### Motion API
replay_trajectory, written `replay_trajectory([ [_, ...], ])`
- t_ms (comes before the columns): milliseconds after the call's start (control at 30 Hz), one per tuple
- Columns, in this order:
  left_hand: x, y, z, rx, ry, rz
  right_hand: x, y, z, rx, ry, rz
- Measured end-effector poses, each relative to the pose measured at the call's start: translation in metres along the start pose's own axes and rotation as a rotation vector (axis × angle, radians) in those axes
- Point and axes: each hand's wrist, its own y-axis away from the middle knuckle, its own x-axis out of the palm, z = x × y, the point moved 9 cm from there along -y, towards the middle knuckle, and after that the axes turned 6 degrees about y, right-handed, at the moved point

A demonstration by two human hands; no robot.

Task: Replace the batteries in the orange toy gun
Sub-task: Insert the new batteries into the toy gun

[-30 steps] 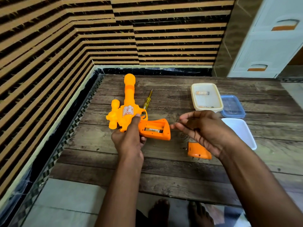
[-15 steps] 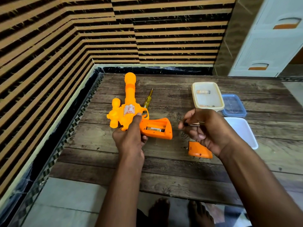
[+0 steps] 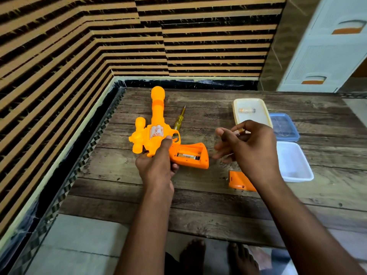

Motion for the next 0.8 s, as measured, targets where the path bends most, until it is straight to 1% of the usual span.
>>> replay_trajectory([
  [100, 0.0, 0.0, 0.0, 0.002, -0.007, 0.0, -0.004, 0.001, 0.003, -0.051, 0.119, -0.021],
  [200, 0.0, 0.001, 0.0, 0.005, -0.015, 0.0, -0.003, 0.0, 0.005, -0.146, 0.226, -0.008],
  [267, 0.0, 0.002, -0.001, 0.007, -0.022, 0.0, 0.0, -0.001, 0.008, -0.226, 0.271, 0.008],
  [367, -0.001, 0.001, 0.0, 0.01, -0.034, -0.005, 0.009, 0.002, 0.016, -0.354, 0.314, 0.093],
  [433, -0.002, 0.001, 0.0, 0.017, -0.048, -0.013, 0.018, 0.007, 0.02, -0.46, 0.392, 0.147],
  [500, -0.001, 0.001, 0.001, 0.018, -0.051, -0.014, 0.028, 0.009, 0.02, -0.522, 0.455, 0.186],
  [633, -0.002, 0.001, 0.001, 0.022, -0.054, -0.017, 0.039, 0.017, 0.031, -0.744, 0.533, 0.145],
  [667, -0.001, 0.001, 0.001, 0.024, -0.058, -0.016, 0.04, 0.018, 0.032, -0.761, 0.523, 0.134],
  [700, -0.001, 0.002, 0.001, 0.026, -0.061, -0.014, 0.039, 0.018, 0.033, -0.738, 0.5, 0.13],
  [800, 0.001, 0.003, 0.001, 0.037, -0.068, -0.005, 0.041, 0.015, 0.03, -0.624, 0.454, 0.146],
])
